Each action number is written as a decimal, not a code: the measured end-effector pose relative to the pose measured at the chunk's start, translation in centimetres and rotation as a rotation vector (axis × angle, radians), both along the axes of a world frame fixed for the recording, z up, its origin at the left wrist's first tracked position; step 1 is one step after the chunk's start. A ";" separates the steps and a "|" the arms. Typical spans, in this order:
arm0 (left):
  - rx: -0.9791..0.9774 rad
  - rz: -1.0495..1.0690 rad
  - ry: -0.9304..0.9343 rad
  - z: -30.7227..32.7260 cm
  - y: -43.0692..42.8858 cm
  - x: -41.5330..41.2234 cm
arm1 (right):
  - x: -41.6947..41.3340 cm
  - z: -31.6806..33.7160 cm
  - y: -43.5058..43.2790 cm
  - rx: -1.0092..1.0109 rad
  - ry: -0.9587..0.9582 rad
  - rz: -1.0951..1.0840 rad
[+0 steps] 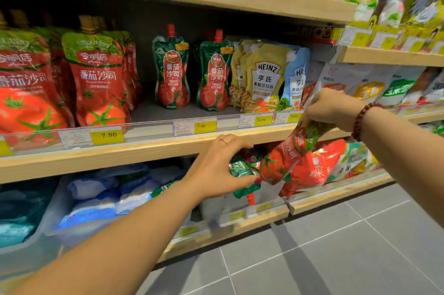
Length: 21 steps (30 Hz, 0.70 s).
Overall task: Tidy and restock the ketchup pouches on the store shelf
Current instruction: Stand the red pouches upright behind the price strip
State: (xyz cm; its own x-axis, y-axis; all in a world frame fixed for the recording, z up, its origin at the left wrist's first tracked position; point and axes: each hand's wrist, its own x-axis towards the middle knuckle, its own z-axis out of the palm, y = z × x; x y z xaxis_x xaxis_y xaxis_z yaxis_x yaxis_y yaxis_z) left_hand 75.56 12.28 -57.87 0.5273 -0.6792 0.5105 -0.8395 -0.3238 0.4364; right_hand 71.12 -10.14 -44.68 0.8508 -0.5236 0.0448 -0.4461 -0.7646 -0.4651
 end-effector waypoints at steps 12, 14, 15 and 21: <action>-0.286 0.298 0.016 0.6 2.6 -1.0 | 2.7 4.2 8.7 0.493 0.149 0.228; -0.319 0.269 0.075 1.6 4.0 -0.6 | 2.7 4.6 8.8 0.638 0.140 0.242; -0.367 0.223 0.158 2.2 4.6 -0.4 | 2.8 4.8 8.6 0.736 0.106 0.266; -0.648 -0.031 0.709 5.7 8.6 1.0 | 3.6 2.6 9.7 0.802 -0.173 0.387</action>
State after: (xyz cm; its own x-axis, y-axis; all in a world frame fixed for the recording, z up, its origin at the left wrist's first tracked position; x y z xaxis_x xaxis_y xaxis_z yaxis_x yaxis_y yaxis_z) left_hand 76.52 20.87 -52.21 0.8445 -0.3961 0.3605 -0.3154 0.1762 0.9325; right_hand 74.68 -0.43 -42.10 0.9891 -0.1312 -0.0665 -0.0995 -0.2643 -0.9593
